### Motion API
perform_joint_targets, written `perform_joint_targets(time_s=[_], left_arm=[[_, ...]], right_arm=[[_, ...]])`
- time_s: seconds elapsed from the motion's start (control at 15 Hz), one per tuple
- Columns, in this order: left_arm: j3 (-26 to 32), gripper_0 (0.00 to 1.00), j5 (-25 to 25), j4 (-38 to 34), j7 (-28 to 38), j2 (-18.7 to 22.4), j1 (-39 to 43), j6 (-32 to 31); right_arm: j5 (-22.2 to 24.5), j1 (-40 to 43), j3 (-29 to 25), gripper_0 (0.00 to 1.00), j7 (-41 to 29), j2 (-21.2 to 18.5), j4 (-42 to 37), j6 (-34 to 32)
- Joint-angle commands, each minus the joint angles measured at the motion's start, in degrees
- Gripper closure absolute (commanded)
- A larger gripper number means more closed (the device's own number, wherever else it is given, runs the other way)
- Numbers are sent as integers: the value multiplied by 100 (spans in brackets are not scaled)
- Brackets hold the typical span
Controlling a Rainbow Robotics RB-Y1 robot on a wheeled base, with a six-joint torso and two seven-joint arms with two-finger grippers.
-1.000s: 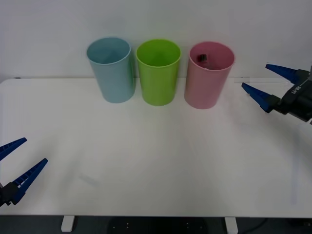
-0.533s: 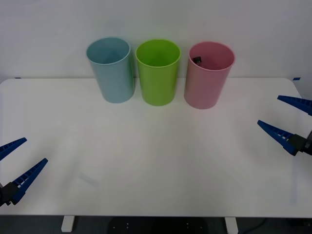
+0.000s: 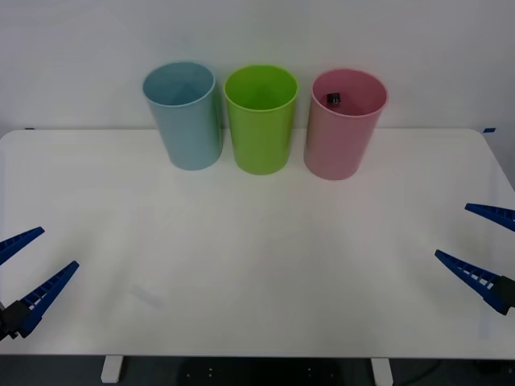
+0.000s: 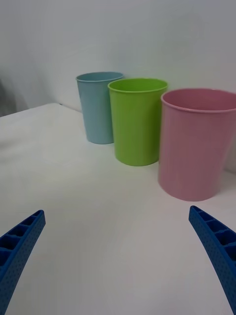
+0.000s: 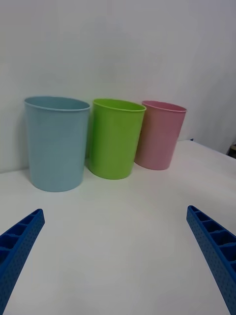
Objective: Grasp the object on the table and drop it into the matching bin: aluminum can to the light blue bin, PET bottle to the pink bin.
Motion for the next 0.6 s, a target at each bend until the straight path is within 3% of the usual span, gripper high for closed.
perform_joint_targets(time_s=[0.07,0.27,0.6], left_arm=[[0,0,0,0,0,0,0,0],[0,0,0,0,0,0,0,0],[0,0,0,0,0,0,0,0]], right_arm=[[54,211,0,0,47,1,-127,3],[291,237,0,0,64,124,-144,3],[308,264,35,0,73,124,-144,3]])
